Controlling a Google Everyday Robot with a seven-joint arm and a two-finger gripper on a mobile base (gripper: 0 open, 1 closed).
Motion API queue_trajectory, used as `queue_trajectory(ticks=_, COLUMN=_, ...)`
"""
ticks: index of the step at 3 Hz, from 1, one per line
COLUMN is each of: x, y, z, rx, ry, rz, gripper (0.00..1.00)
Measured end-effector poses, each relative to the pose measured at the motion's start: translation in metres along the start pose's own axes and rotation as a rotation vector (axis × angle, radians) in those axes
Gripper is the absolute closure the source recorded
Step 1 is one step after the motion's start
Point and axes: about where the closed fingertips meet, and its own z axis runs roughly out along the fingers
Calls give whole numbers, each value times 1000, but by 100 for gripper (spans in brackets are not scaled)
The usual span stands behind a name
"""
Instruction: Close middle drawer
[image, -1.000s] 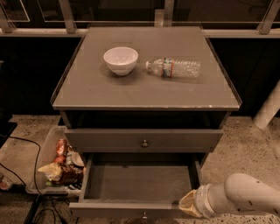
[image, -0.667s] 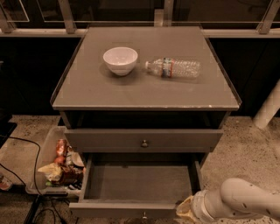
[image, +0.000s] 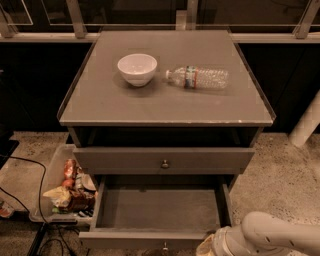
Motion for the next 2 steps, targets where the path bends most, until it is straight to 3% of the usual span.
queue_trajectory(ticks=1, x=7, y=-5, z=14, rx=9, ry=-5, rz=8, gripper=100)
queue_trajectory(ticks=2, x=7, y=-5, z=14, rx=9, ry=-5, rz=9, gripper=82)
